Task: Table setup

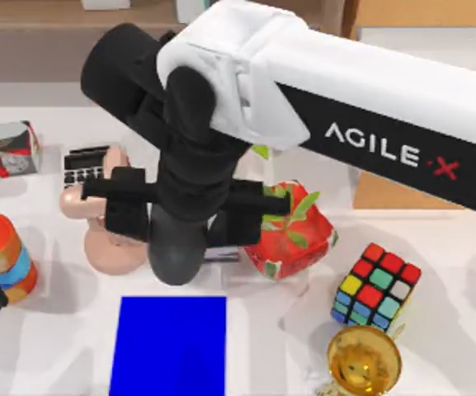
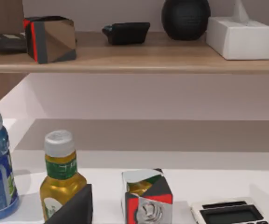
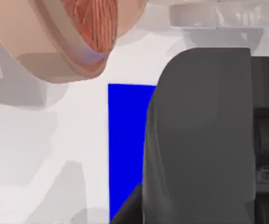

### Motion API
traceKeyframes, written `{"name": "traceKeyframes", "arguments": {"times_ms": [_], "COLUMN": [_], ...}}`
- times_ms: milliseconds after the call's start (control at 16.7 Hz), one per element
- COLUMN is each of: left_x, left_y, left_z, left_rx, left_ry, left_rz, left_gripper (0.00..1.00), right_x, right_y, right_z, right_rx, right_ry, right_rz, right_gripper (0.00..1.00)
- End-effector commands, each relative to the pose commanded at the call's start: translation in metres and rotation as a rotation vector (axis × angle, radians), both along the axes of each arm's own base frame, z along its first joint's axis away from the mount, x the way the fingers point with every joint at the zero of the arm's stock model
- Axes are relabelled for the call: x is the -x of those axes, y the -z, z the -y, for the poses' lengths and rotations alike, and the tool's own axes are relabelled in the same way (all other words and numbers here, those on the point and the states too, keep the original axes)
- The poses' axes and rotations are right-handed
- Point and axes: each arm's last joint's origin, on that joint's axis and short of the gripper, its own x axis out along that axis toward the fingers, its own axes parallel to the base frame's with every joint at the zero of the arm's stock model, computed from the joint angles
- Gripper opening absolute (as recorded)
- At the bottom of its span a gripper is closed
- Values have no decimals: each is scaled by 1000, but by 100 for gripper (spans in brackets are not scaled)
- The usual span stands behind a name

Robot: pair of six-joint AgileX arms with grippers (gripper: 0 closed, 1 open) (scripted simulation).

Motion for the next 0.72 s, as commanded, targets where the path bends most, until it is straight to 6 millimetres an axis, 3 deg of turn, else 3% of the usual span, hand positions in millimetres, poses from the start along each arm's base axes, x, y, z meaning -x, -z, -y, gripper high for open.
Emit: {"name": "traceKeyframes", "arguments": {"times_ms": [240,420,720], "left_x": [0,0,0], "left_y": [0,0,0], "left_z": [0,0,0], "left_rx": [0,0,0], "left_ry": [0,0,0], "left_rz": [0,0,0], "left_gripper": [100,100,100], "right_x": [41,47,45], "right_y": [55,85,94], "right_z": [-34,-42,-43], "right_rx": [111,166,178], "right_ry": [-30,-10,7], "right_rz": [-46,-39,-28], "right_gripper": [0,0,0]}}
